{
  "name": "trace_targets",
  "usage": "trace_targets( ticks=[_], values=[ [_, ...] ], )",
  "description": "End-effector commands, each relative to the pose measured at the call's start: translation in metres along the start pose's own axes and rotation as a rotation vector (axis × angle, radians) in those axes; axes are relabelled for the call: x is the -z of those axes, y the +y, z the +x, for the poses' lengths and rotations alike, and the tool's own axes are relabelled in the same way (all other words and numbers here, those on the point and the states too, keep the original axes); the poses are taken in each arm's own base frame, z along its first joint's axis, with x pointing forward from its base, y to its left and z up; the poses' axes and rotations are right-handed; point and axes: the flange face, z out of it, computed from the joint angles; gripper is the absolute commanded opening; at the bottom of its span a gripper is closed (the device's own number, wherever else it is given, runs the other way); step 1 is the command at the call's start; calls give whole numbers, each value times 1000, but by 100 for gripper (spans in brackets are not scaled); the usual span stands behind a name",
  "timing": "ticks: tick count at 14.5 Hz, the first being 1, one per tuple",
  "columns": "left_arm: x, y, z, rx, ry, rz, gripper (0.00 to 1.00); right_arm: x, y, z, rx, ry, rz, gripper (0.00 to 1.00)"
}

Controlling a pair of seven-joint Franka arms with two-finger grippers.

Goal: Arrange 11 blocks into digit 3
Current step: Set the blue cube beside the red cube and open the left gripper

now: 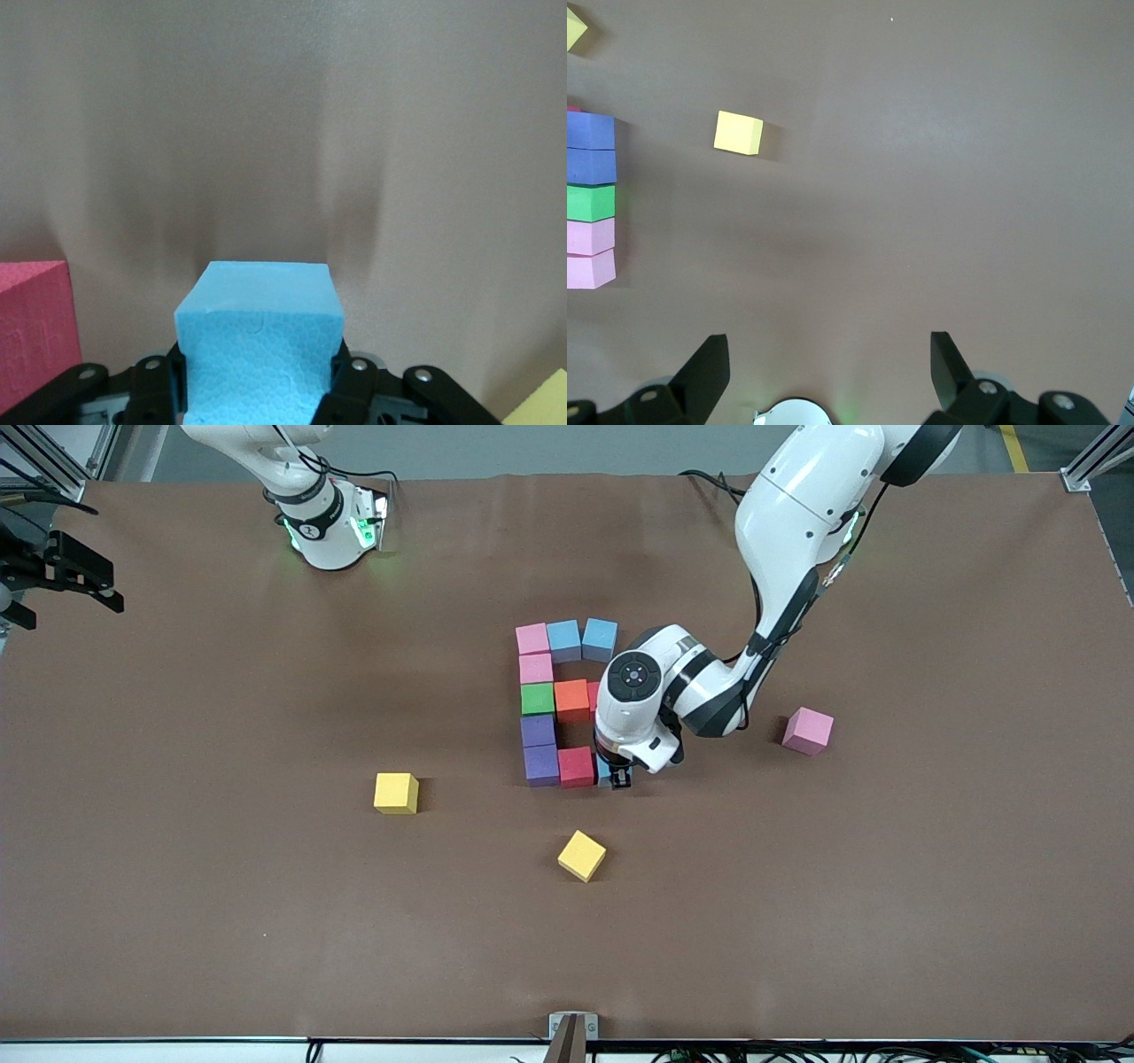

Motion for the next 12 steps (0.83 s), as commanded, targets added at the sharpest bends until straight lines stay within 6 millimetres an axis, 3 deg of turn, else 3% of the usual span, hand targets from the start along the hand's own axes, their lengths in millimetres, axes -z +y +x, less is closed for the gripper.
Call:
trace_targets(
  ticks=[1,8,9,11,12],
  values=[
    [-27,-14,-14,10,5,31,27,1,-3,-10,16,6,12,100],
    [-24,-5,-19,10,-9,12,30,6,-1,-16,12,2,9,100],
    [-23,-4,-19,9,-9,10,38,6,-1,-16,12,4,9,100],
    [-13,0,-18,9,-14,-2,99,6,-2,-16,14,4,10,100],
    [-3,5,-16,8,-9,-6,100,6,-5,-15,18,4,10,100]
  ],
)
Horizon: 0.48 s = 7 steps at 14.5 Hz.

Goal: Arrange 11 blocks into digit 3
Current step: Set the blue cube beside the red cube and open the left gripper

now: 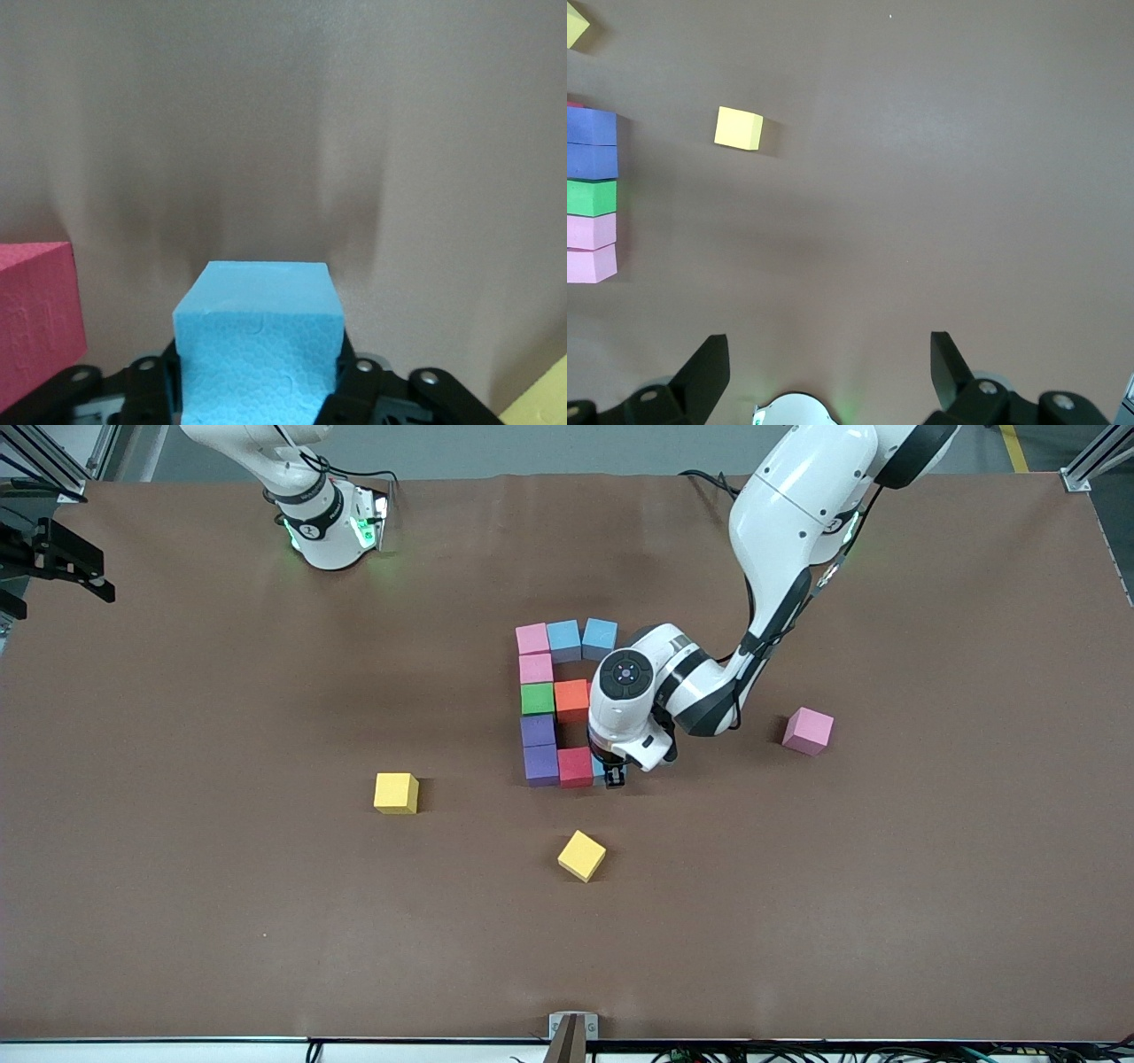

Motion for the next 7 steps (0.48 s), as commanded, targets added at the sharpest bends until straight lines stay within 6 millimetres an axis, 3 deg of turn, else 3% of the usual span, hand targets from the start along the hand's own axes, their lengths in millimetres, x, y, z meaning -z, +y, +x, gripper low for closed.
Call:
trace_targets(
  ticks=[1,5,7],
  values=[
    [8,11,-3,-3,0,-12,100,0,-6,-7,19,5,9,100],
    [67,23,15,-40,63,-4,100,0,-2,-8,8,8,10,100],
    [101,33,43,-51,79,-15,100,0,3,-10,-17,5,17,100]
  ],
)
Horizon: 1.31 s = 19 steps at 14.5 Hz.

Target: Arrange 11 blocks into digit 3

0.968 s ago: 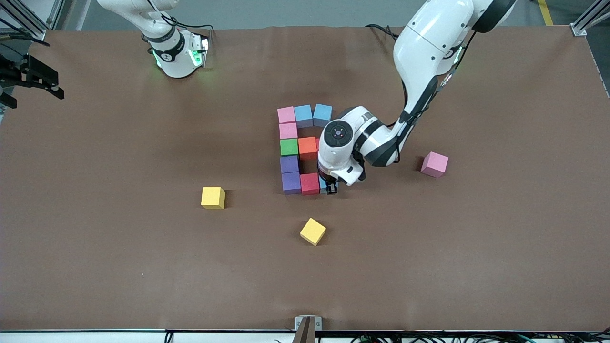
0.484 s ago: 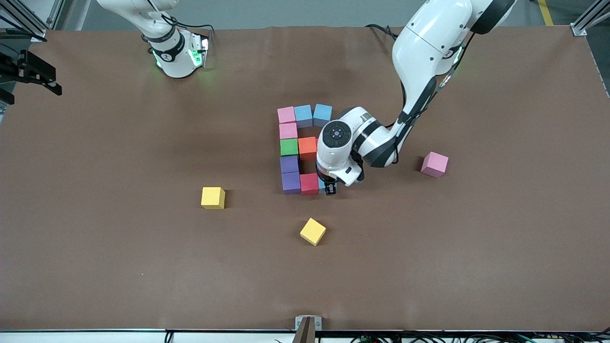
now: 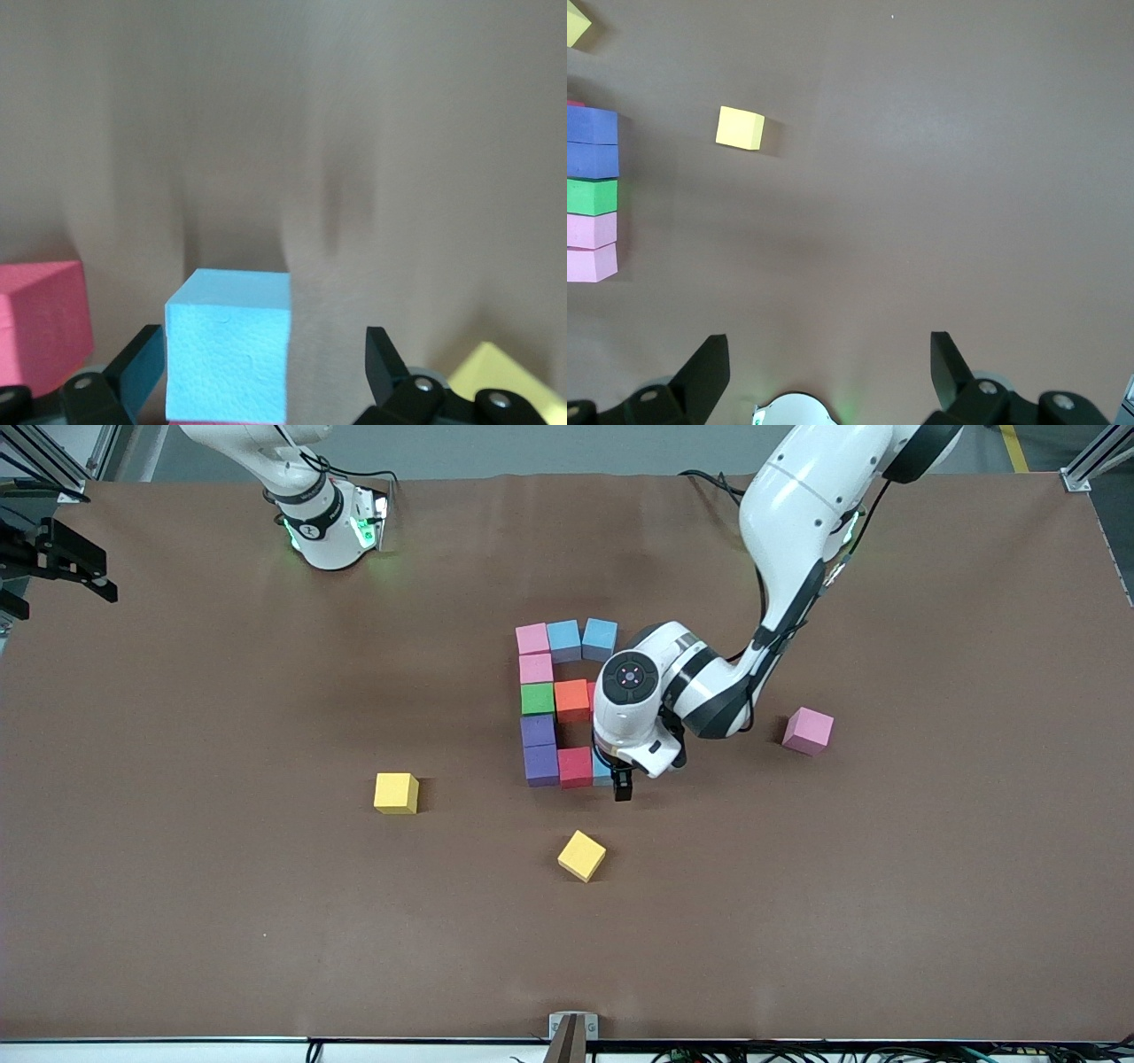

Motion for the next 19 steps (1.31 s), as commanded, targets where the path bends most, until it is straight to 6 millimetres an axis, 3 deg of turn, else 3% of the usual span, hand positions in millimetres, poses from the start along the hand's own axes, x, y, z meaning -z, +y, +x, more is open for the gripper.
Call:
trace_targets(
  ticks=[1,4,5,8,10,12,14,17,19],
  values=[
    [53,10,45,-36,34,-20,100,0,3,-10,-34,2,23,100],
    [102,51,109,-83,35,-63,100,-1,-4,-10,-184,-12,24,100],
    [113,63,139,-136,47,-63,100,0,-4,-10,-196,-9,23,100],
    [144,92,209,-355,55,-91,100,1,-1,-8,-186,-5,21,100],
    [164,102,249,-488,69,-111,100,2,0,-8,-189,0,21,100],
    [170,97,282,-756,102,-91,100,3,1,-8,-189,2,22,100],
    [181,100,336,-984,113,-79,100,4,-2,-7,-181,4,15,100],
    [208,86,401,-1049,13,-109,100,13,-4,-7,-179,24,9,100],
    [233,71,426,-1141,17,-71,100,22,-6,-8,-174,40,8,100]
  ],
)
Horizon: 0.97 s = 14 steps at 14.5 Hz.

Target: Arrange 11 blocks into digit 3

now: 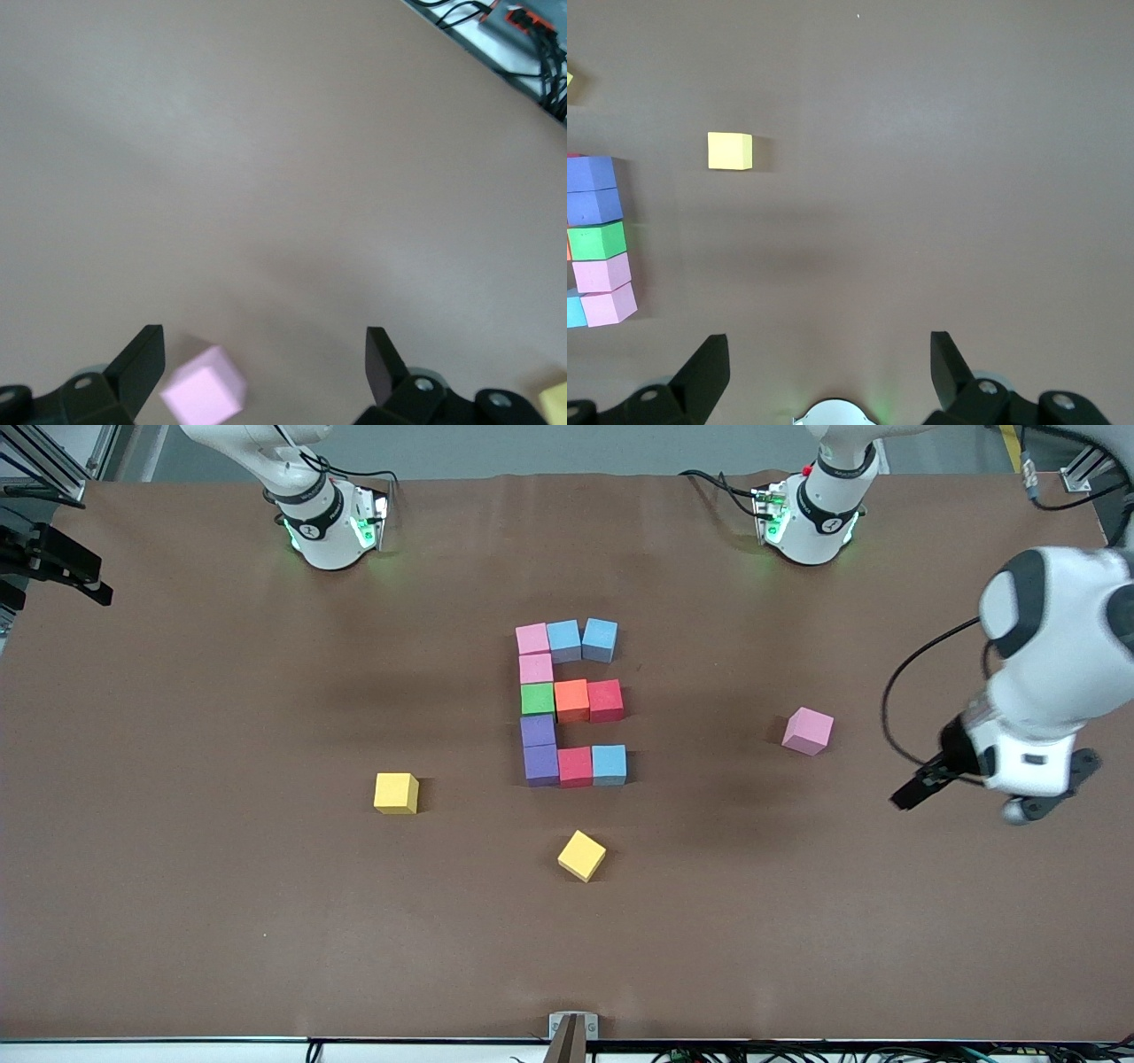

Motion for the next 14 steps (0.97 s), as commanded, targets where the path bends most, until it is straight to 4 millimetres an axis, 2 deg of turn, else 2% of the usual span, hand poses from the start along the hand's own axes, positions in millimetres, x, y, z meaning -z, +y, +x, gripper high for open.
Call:
trace_targets(
  ticks=[1,4,6,10,13,14],
  values=[
    [42,-37,-12,-147,-34,37,100,15,-5,-7,5,27,7,100],
    [106,-100,-7,-367,-36,58,100,15,-2,-8,43,27,5,100],
    [136,-119,-15,-425,-34,63,100,16,-3,-8,44,29,3,100],
    [196,-111,-15,-436,-11,49,100,15,-2,-8,42,24,1,100],
    [204,-98,-14,-425,-36,-66,100,14,0,-8,37,24,0,100],
    [213,-95,-14,-418,-25,-101,100,14,0,-8,37,24,0,100]
  ],
)
